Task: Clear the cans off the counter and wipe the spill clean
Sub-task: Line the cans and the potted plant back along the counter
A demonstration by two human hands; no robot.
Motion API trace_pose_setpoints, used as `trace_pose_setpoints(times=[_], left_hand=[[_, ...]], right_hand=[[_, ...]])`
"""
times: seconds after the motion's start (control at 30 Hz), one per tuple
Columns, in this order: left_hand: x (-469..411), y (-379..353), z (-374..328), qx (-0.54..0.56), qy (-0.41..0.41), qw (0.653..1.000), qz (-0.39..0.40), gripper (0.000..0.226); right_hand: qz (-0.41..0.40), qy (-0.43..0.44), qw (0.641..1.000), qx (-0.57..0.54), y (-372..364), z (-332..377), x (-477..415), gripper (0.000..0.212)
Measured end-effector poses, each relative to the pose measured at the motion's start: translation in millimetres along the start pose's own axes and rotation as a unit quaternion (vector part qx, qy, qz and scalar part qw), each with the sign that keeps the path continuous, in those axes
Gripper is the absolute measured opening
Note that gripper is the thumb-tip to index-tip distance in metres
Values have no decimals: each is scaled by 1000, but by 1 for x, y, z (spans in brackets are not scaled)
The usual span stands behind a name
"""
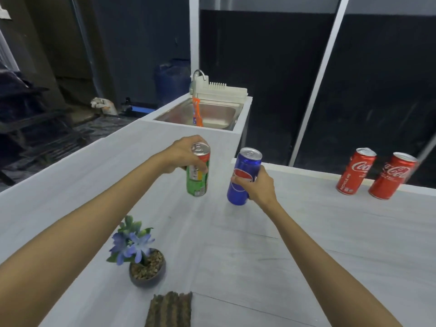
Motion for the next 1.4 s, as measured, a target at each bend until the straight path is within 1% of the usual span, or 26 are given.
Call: trace_pose_setpoints(times=[0.17, 0.27, 0.33, 0.43, 0.5, 0.6, 0.73, 0.97, 1.13, 1.27, 1.4], left_hand=[[-11, -66, -66, -13, -31, 998, 48, 48], [-21, -108, -92, -2, -35, 998, 60, 51], [-31, -136, -104, 2, -40, 998, 55, 57], [-51, -174, -115, 2, -43, 998, 37, 71], [-66, -194, -119, -5, -37, 999, 17, 74], [-92, -218, -118, -19, -11, 1000, -20, 70], [-123, -239, -110, -39, 9, 998, -54, 74], [-154, -251, -90, -42, 23, 997, -58, 65], [-157, -255, -75, 12, 33, 995, -92, 65], [-153, -257, -71, 10, 12, 994, -107, 75], [-145, -261, -69, -21, 14, 995, -100, 100]], right_hand=[[-55, 11, 998, 23, 66, -1, -34, 63], [-67, 4, 997, 35, 102, -11, -56, 64], [-73, 1, 996, 45, 123, -19, -71, 63], [-82, -3, 995, 62, 147, -33, -94, 61], [-85, -12, 994, 64, 156, -44, -110, 61], [-85, -24, 994, 66, 160, -61, -137, 61], [-74, -22, 994, 81, 158, -77, -172, 62], [-60, -23, 994, 83, 152, -95, -203, 62], [-53, -26, 996, 69, 139, -102, -200, 63], [-55, -21, 995, 81, 131, -103, -199, 64], [-49, -32, 997, 58, 127, -104, -195, 66]])
Point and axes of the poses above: each hand's wrist, its own x-axis away from the middle knuckle, its own y-axis out of the back of the hand, z = x × y, the point moved 7 cm from there along -x, towards the middle knuckle, and after that the axes turned 14 degrees about -z, right-handed, at the moved point
